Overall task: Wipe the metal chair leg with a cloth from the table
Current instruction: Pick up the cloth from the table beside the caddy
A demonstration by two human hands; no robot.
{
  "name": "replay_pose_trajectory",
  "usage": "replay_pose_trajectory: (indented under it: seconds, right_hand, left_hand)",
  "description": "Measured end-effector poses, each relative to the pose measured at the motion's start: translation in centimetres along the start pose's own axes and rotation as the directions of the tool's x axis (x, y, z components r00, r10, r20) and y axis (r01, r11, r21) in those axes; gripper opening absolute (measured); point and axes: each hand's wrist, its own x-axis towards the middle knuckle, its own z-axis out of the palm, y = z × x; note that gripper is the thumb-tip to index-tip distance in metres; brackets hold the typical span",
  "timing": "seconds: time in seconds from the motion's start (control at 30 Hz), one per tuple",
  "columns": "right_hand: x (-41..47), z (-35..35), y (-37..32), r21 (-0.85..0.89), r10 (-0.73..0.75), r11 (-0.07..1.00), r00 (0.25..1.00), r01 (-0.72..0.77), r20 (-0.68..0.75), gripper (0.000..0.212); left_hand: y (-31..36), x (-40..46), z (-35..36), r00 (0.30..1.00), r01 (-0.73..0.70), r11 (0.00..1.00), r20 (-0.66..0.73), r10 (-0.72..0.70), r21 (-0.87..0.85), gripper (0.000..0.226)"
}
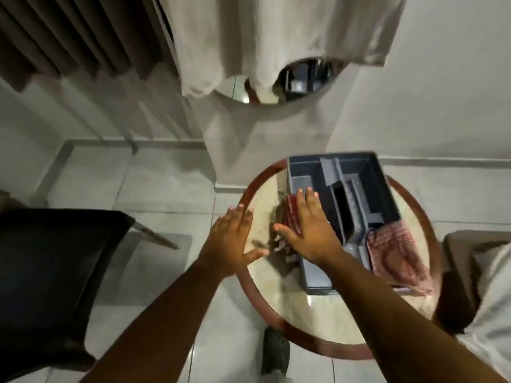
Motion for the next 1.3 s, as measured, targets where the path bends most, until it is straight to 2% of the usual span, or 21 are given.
replay_pose_trajectory:
  seconds: [0.1, 0.17, 0.3, 0.43, 0.53, 0.6, 0.73, 0.8, 0.9, 0.97, 1.03, 1.1, 1.17, 1.23, 1.3]
  right_hand:
    - [3.0, 3.8, 2.5, -0.259, -0.076, 0.961, 0.992, 0.101, 0.103, 0.128]
    - [4.3, 5.4, 3.9, -0.345, -0.105, 0.926, 0.981, 0.155, 0.162, 0.137]
    - [4.9, 6.8, 4.9, -0.412, -0.111, 0.897, 0.984, 0.16, 0.141, 0.125]
    - [4.8, 7.4, 4.5, -0.33, -0.042, 0.942, 0.996, 0.066, 0.08, 0.099]
    - [4.9, 7.7, 4.6, -0.278, -0.104, 0.956, 0.994, 0.09, -0.036, 0.069]
    - [4.8, 7.6, 4.3, -0.142, -0.11, 0.985, 0.991, 0.099, -0.07, 0.058]
    - [4.8, 6.8, 3.8, -0.031, -0.114, 0.993, 0.99, 0.111, -0.086, 0.063]
    - [4.4, 6.3, 3.1, -0.005, -0.079, 0.997, 0.996, 0.079, -0.042, 0.065]
    - [4.2, 5.2, 1.5, -0.106, 0.006, 0.994, 1.0, -0.006, 0.002, 0.063]
    - [4.1, 4.6, -0.7, -0.095, 0.022, 0.995, 0.998, -0.027, -0.055, 0.058]
    - [3.9, 4.3, -3.7, -0.07, -0.033, 0.997, 0.988, 0.022, -0.154, 0.055]
    - [3.8, 4.7, -6.6, 0.056, -0.033, 0.997, 0.969, 0.048, -0.245, 0.052]
    - [4.2, 6.3, -10.0, 0.309, 0.111, 0.951, 0.956, -0.023, -0.27, 0.048]
    - [4.8, 8.7, -13.1, 0.596, 0.29, 0.794, 0.936, -0.119, -0.2, 0.037]
    - [5.5, 12.1, -16.2, 0.795, 0.412, 0.58, 0.906, -0.178, -0.097, 0.026]
  left_hand:
    - [-0.5, 2.7, 6.1, 0.997, -0.036, 0.998, 0.065, 0.032, 0.06, 0.095]
    - [-0.2, 4.4, 9.5, 0.997, -0.027, 0.998, 0.07, 0.024, 0.048, 0.091]
    - [0.2, 6.9, 13.9, 0.998, 0.0, 1.0, 0.066, -0.001, 0.011, 0.091]
    - [0.1, 7.1, 15.9, 0.999, 0.024, 1.0, 0.045, -0.024, 0.009, 0.099]
    - [-0.2, 7.1, 16.1, 0.999, 0.002, 1.0, 0.043, -0.003, 0.012, 0.103]
    - [-0.4, 7.1, 15.7, 0.998, -0.014, 0.999, 0.059, 0.011, 0.045, 0.106]
    - [-1.1, 6.2, 13.9, 0.998, -0.031, 0.999, 0.06, 0.029, 0.028, 0.114]
    - [-1.9, 5.8, 12.4, 0.999, -0.049, 0.999, 0.022, 0.049, 0.003, 0.113]
    - [-4.5, 5.4, 9.9, 1.0, -0.015, 1.0, -0.01, 0.015, 0.017, 0.11]
    - [-7.3, 4.6, 8.0, 0.999, 0.032, 0.999, -0.02, -0.031, 0.033, 0.111]
    - [-10.7, 3.1, 6.0, 0.996, 0.083, 0.995, -0.041, -0.081, 0.058, 0.109]
    - [-14.6, 1.2, 4.1, 0.989, 0.145, 0.986, -0.026, -0.143, 0.082, 0.111]
    - [-19.5, -1.3, 2.5, 0.98, 0.198, 0.973, -0.003, -0.199, 0.121, 0.115]
    - [-24.5, -3.8, 1.6, 0.972, 0.23, 0.963, 0.008, -0.233, 0.144, 0.12]
    - [-29.4, -6.3, 1.4, 0.962, 0.271, 0.949, -0.005, -0.274, 0.162, 0.123]
